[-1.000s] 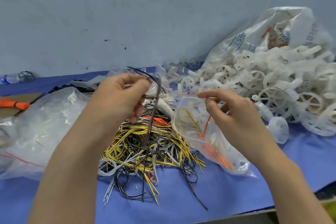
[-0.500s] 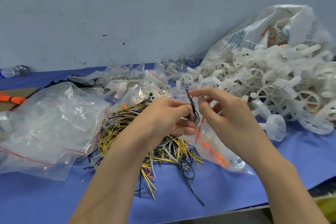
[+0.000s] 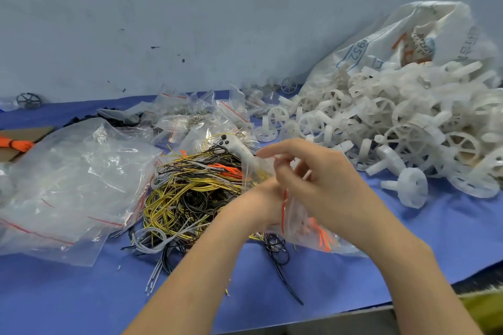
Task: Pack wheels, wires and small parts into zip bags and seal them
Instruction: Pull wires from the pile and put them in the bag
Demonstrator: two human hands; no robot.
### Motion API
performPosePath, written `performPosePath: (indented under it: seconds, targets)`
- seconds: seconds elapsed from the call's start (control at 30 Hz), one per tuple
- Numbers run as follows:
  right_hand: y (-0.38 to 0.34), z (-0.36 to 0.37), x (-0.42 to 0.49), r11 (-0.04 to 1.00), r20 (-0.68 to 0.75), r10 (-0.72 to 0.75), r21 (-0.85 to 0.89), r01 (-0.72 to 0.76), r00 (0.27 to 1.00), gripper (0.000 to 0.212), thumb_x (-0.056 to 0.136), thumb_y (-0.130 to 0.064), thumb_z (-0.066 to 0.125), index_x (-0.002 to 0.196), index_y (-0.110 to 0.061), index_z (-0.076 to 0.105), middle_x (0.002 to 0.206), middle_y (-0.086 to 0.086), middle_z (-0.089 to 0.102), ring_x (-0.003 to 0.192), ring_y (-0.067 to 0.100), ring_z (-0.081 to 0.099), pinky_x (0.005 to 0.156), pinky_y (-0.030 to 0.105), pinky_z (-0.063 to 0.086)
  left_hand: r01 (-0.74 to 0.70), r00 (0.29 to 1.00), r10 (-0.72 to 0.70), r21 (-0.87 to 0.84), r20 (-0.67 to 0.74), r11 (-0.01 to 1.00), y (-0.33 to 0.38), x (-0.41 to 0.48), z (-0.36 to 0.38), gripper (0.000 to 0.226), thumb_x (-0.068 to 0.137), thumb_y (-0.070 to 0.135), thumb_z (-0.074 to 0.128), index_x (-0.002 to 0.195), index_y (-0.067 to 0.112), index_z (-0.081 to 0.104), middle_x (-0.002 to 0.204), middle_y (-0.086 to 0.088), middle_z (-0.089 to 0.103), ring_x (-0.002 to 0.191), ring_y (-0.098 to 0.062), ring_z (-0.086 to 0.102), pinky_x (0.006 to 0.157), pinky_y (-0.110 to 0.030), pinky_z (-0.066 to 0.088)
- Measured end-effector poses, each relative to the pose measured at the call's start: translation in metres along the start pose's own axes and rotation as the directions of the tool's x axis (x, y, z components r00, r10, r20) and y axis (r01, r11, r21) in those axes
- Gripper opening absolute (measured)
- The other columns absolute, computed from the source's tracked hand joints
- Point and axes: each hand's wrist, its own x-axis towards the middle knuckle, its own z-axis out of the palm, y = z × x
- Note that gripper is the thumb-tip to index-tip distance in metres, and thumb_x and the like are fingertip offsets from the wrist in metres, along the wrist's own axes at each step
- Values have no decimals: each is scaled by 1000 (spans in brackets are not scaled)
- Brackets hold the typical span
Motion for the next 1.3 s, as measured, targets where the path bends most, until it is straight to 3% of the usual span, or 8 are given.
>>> performPosePath:
  seconds: [0.07,0.17,0.3,0.57,0.73,0.93,1.1,1.3]
  targets:
    - [4,-10,3,998,-69,34,59,-30,997,30,93,-10,57,101,-34,74,82,-22,63,65,3,56,64,11,38,111,993,-115,-86,-40,990,0,-1,-11,35,103,3,33,135,0,46,139,-14,52,115,-15,59,82,-12,39]
    - [10,-26,5,994,-134,73,94,-61,988,31,92,-12,57,98,-38,73,75,-18,61,58,21,53,56,26,44,80,995,-82,-45,-51,996,0,-8,-31,24,100,18,46,113,16,66,98,-4,70,89,-18,64,79,-26,49]
    - [14,-37,2,990,-164,111,101,-95,980,31,93,-15,56,99,-40,74,75,-15,60,65,31,53,65,44,50,-28,994,7,-184,-109,982,-11,-23,-57,23,100,25,51,118,24,66,98,4,73,83,-9,71,83,-34,59]
    - [18,-27,5,990,-157,126,83,-115,979,31,92,-15,56,94,-41,73,74,-13,62,60,28,53,62,41,49,-24,983,30,31,-180,999,-22,-47,-64,23,101,36,47,107,30,68,88,15,73,86,-10,70,85,-41,54]
    - [21,-21,12,984,-136,153,113,-138,979,34,91,-12,55,92,-40,73,73,-12,64,60,25,52,54,26,42,-34,870,-36,-132,-492,991,-43,-58,-79,20,101,32,48,102,31,68,81,6,73,64,-10,70,63,-21,51]
    - [27,-22,19,971,-98,200,149,-185,975,35,92,-15,52,87,-41,74,72,10,61,51,14,40,48,22,33,100,696,-266,-277,-667,956,-91,-27,-103,21,102,25,47,104,26,68,78,5,72,71,-8,67,71,-27,52]
    - [31,-27,26,967,-77,218,153,-204,973,39,93,-13,50,86,-42,74,76,-4,66,47,13,40,43,19,32,230,732,-329,-239,-597,943,-115,15,-108,20,101,23,46,108,21,65,90,4,68,83,-13,64,65,-27,46]
    - [35,-35,27,961,-75,250,138,-238,965,42,91,-12,47,80,-41,75,71,-17,65,68,40,53,54,45,45,360,728,-336,-84,-597,929,-132,35,-108,23,99,26,46,111,22,65,101,1,69,99,-20,63,95,-44,50]
